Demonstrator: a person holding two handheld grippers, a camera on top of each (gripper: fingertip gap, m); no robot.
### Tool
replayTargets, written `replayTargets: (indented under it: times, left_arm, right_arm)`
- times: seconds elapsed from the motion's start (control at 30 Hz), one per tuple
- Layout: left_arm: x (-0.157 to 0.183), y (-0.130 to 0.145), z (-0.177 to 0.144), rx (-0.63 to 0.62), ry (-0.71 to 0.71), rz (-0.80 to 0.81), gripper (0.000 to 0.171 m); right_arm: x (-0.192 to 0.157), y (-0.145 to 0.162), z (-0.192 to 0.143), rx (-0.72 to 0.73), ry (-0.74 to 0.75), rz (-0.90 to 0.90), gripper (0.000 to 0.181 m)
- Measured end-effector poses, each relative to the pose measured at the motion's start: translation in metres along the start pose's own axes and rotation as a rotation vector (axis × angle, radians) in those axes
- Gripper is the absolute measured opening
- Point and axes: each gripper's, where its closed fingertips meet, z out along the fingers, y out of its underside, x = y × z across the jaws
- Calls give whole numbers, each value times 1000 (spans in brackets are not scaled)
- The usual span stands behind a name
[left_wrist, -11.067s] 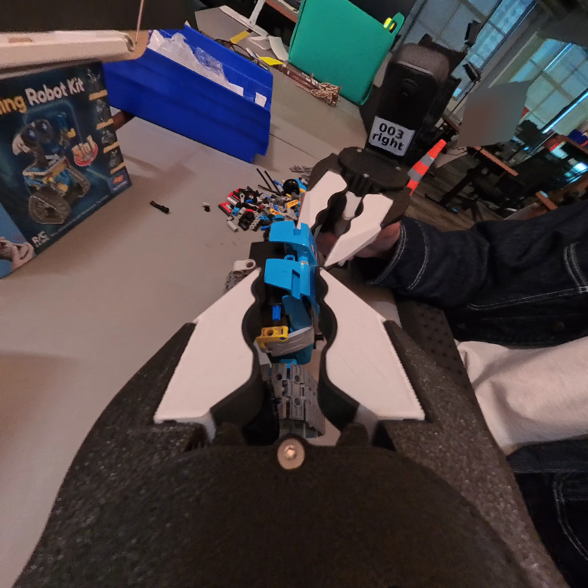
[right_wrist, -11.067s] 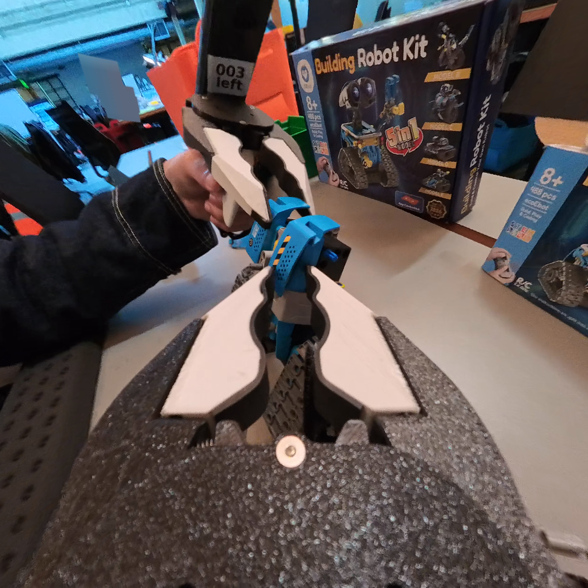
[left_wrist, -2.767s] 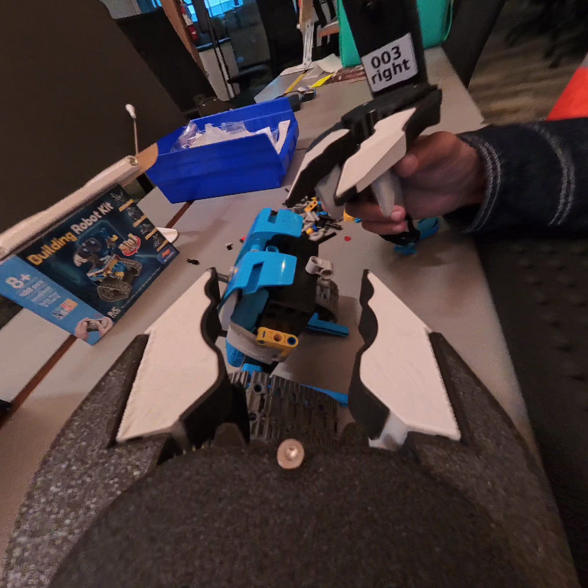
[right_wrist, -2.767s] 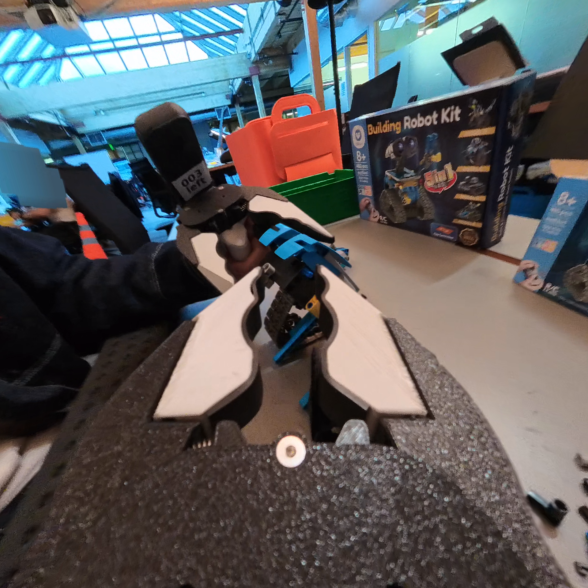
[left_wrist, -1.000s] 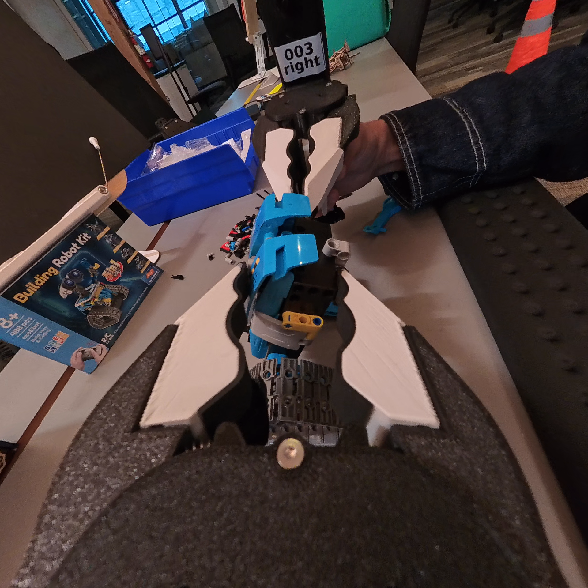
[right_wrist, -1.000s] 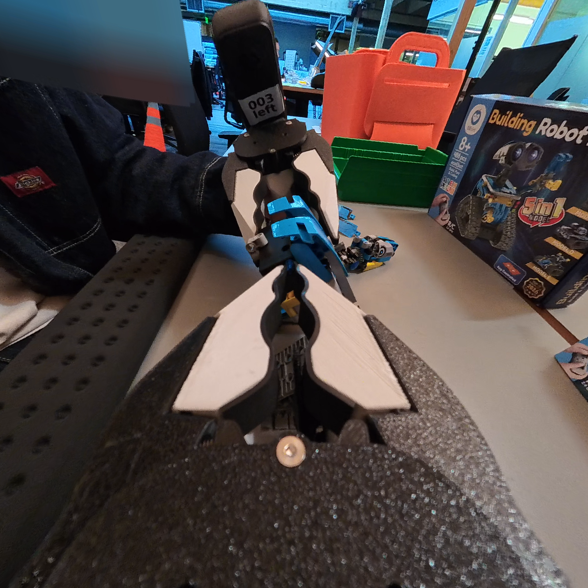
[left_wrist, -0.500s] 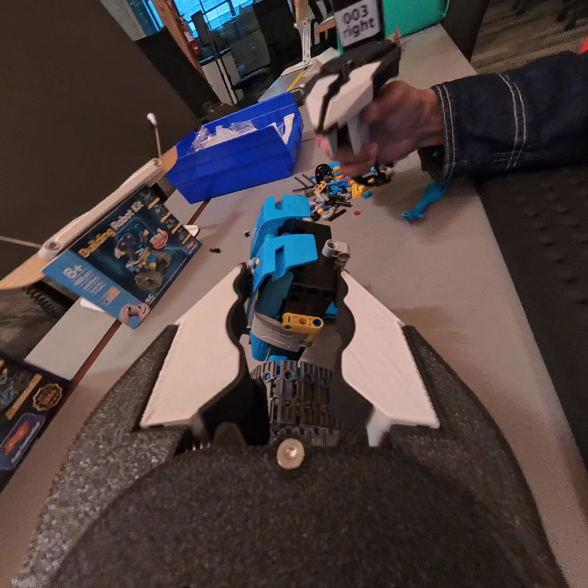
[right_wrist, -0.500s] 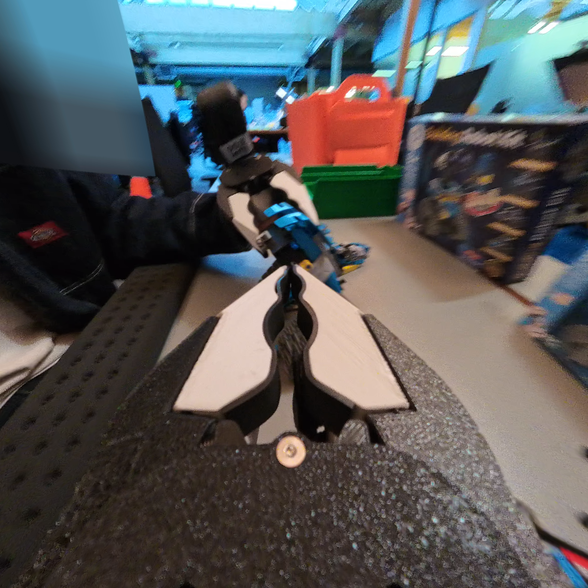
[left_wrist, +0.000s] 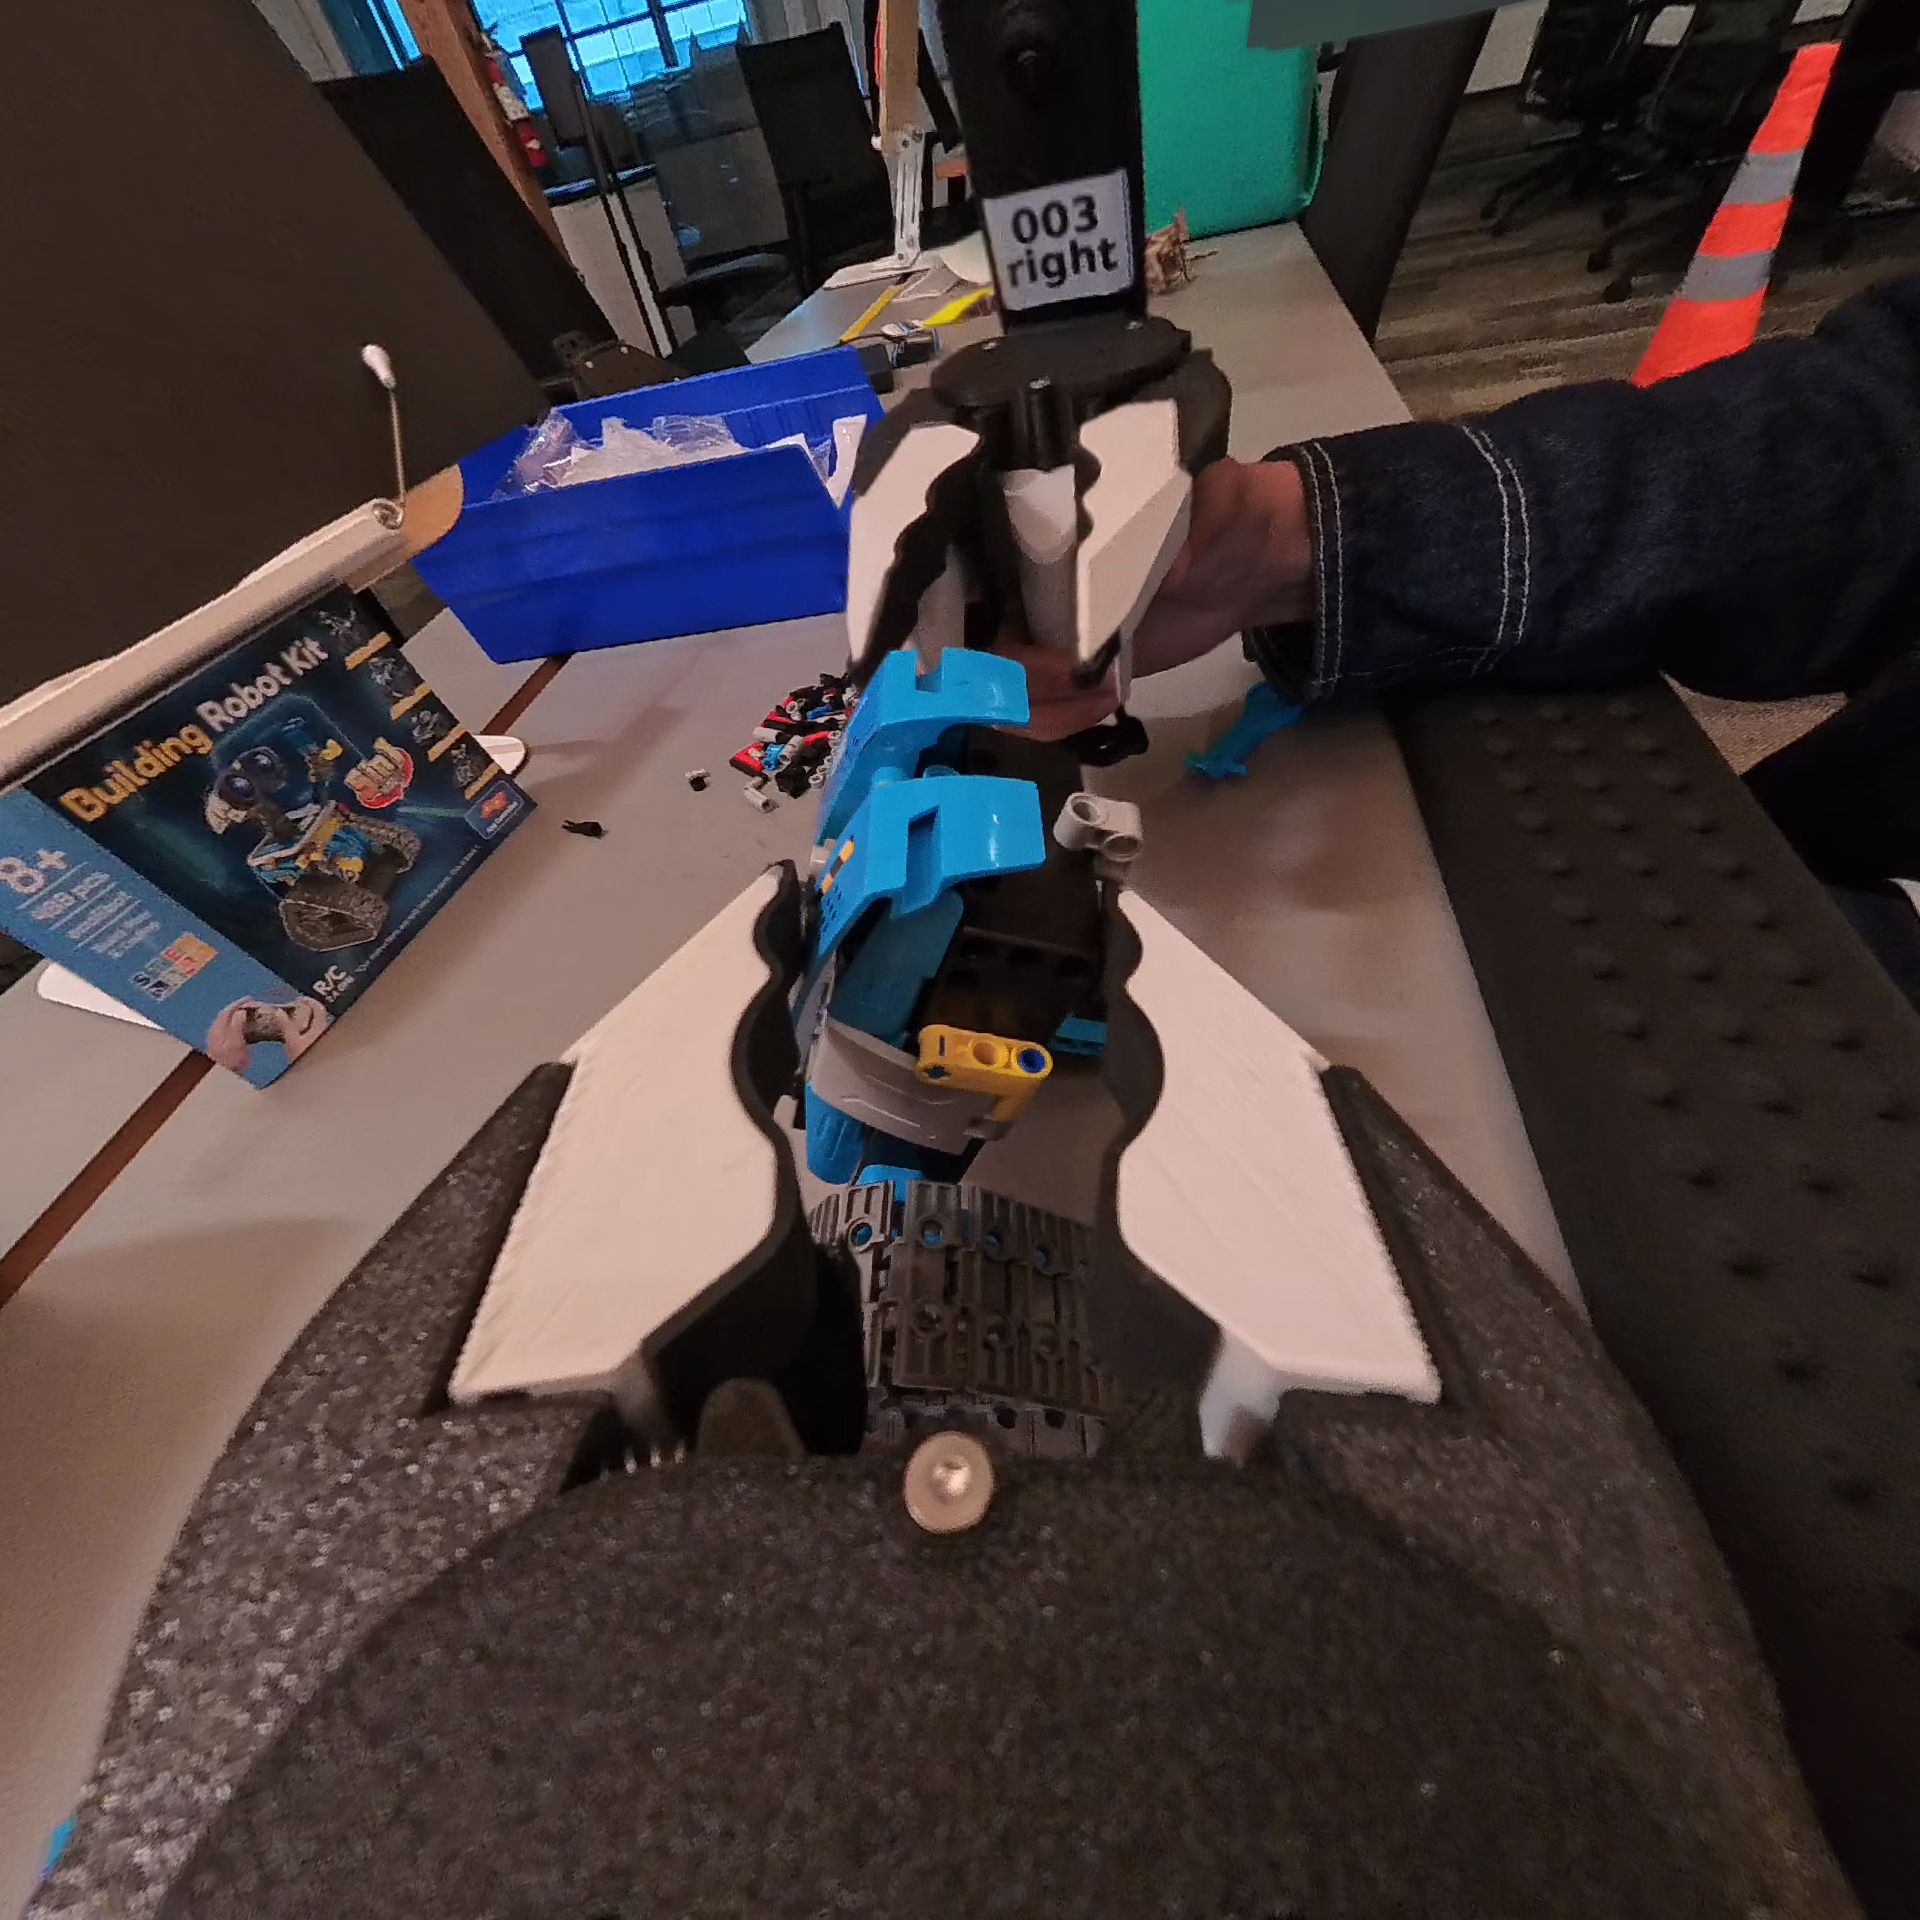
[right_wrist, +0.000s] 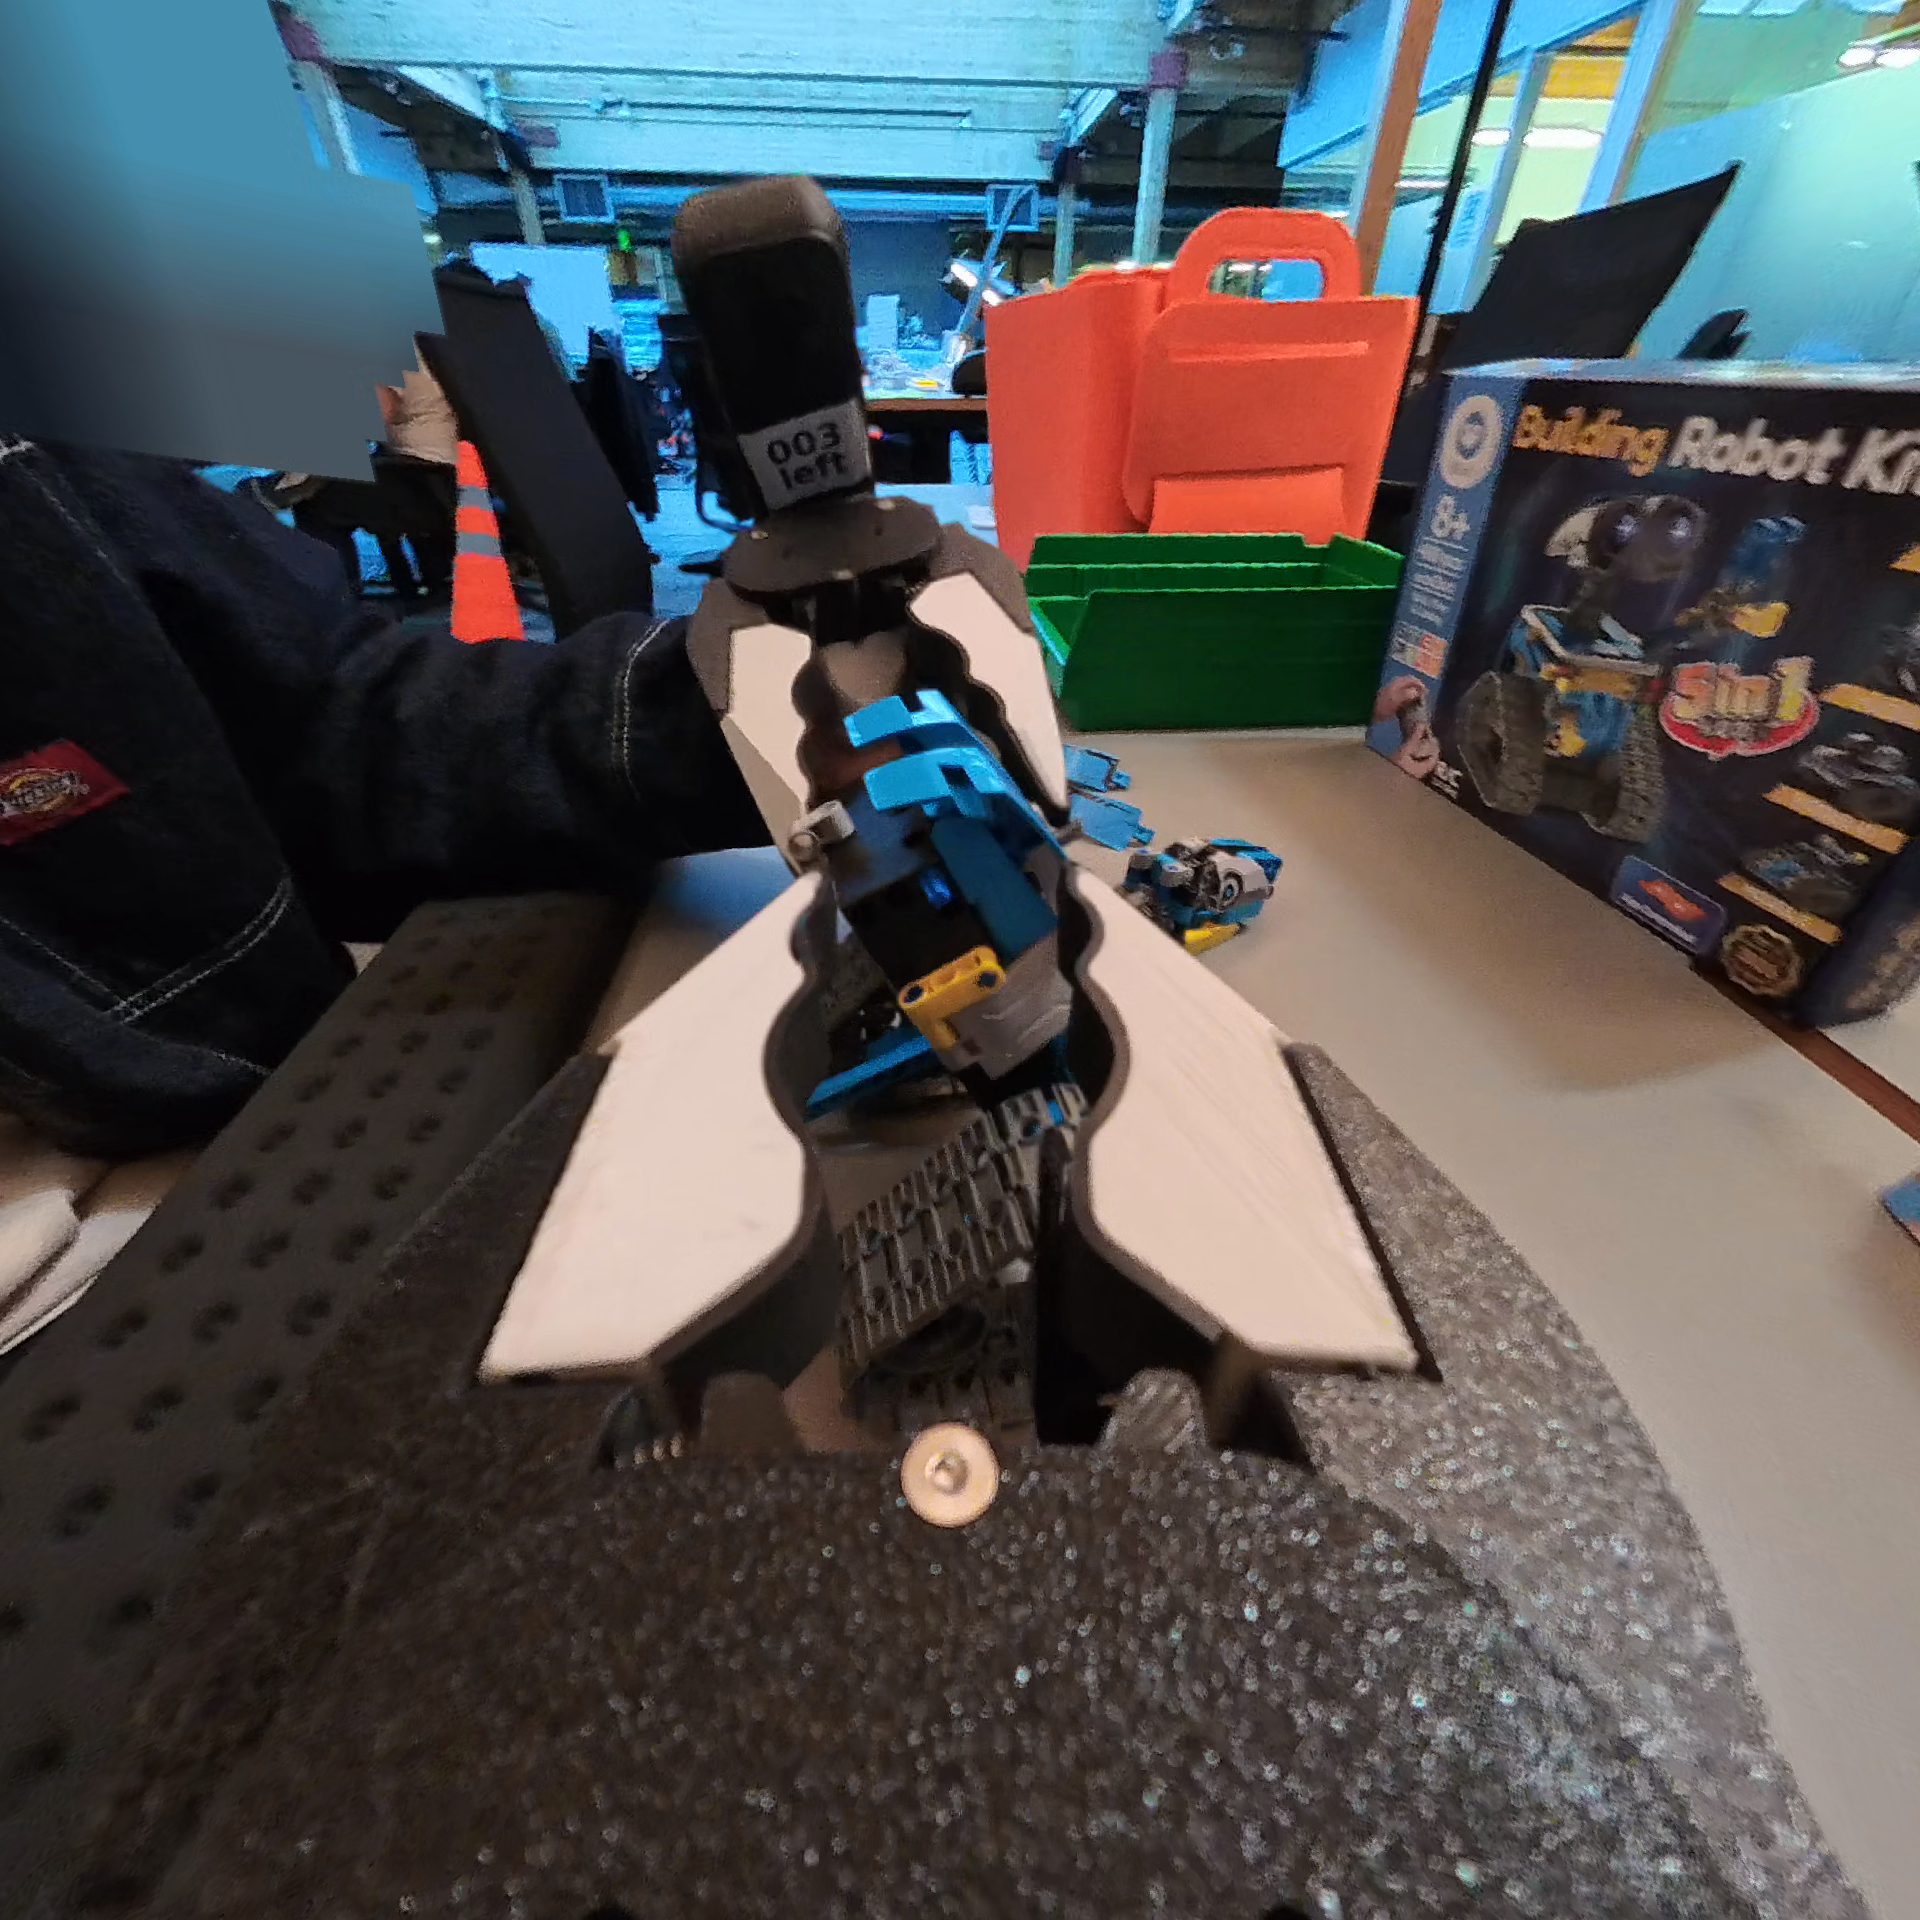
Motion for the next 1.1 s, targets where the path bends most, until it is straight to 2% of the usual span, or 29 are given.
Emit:
replayTargets:
  times: [0.13,0.23,0.37,0.4,0.47,0.6,0.67,0.7,0.73,0.8,0.87,1.1]
  left_arm:
    - [-1,1,4,-31,-51,44,57]
    - [1,6,3,-73,-93,83,58]
    - [1,28,-3,-166,-167,125,74]
    - [1,30,-4,-164,-178,132,77]
    - [0,26,-2,-148,-195,140,78]
    - [-6,16,10,-153,-217,215,85]
    - [-5,8,16,-132,-210,252,83]
    - [-4,6,18,-126,-200,273,76]
    - [-3,6,20,-130,-193,300,68]
    - [-2,6,22,-136,-206,345,61]
    - [-5,5,22,-134,-244,360,54]
    - [-4,6,22,-141,-262,375,53]
  right_arm:
    - [-3,5,16,-70,-42,-37,37]
    - [-1,7,13,-73,-55,5,32]
    - [4,5,-2,-31,-48,124,24]
    - [4,6,-4,-29,-67,187,19]
    - [1,8,-7,-25,-145,364,21]
    - [5,9,-5,27,-279,810,22]
    - [7,10,-4,33,-310,963,24]
    - [3,9,-4,26,-339,999,30]
    - [-3,8,-4,7,-372,1015,28]
    - [-6,14,0,-49,-347,1015,24]
    - [-3,13,1,-33,-334,1031,19]
    - [0,16,3,-14,-337,1082,10]
